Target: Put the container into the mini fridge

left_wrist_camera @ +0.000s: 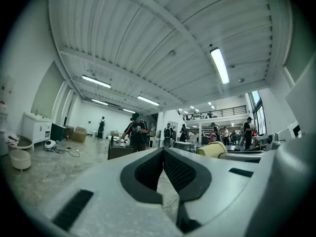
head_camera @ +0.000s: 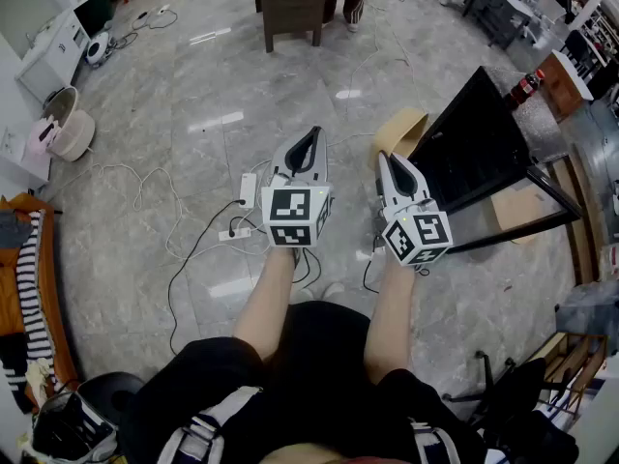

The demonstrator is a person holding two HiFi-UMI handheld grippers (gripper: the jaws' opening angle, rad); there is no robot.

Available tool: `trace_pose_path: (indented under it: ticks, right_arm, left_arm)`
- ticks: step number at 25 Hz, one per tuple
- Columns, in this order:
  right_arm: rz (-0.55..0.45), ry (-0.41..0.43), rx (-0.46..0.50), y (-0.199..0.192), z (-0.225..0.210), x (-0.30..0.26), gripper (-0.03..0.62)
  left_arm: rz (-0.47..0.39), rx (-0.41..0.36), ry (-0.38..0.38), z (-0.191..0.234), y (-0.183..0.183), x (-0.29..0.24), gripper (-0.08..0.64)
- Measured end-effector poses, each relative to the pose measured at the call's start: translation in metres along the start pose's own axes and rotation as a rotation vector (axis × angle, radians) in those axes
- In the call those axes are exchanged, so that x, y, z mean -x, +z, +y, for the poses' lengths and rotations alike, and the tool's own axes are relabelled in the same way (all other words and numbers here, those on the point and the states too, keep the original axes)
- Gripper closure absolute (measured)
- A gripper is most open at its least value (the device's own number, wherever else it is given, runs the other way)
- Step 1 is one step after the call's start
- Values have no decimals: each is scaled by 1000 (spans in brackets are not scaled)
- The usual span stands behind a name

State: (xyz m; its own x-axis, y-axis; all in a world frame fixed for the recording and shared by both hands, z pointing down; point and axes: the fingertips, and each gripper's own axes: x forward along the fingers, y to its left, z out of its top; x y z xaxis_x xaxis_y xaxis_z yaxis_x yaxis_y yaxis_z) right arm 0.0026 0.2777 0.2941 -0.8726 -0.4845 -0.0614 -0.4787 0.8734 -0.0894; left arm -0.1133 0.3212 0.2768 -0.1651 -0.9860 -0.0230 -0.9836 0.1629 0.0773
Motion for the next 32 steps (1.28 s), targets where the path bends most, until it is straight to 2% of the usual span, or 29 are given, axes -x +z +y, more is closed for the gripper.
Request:
trace_pose_path:
  ticks: [4, 10, 19, 26, 32]
  right_arm:
    - [-17, -10, -30, -1, 3, -3, 572]
    - [-8, -25, -1, 6, 0, -5, 571]
    - [-25, -35, 28, 15, -20, -25, 571]
    - [-50, -29, -13, 8, -66, -73, 571]
    - [-49, -3, -40, 6, -138, -135, 571]
  left_arm:
    - [3, 13, 6, 11, -2, 3, 555]
    - [-10, 45, 3, 17, 5, -2, 555]
    - [-36, 40, -27, 14, 13, -29, 555]
    - [-18, -6, -14, 26, 7, -87, 555]
    - [10, -15, 3, 26, 1, -179, 555]
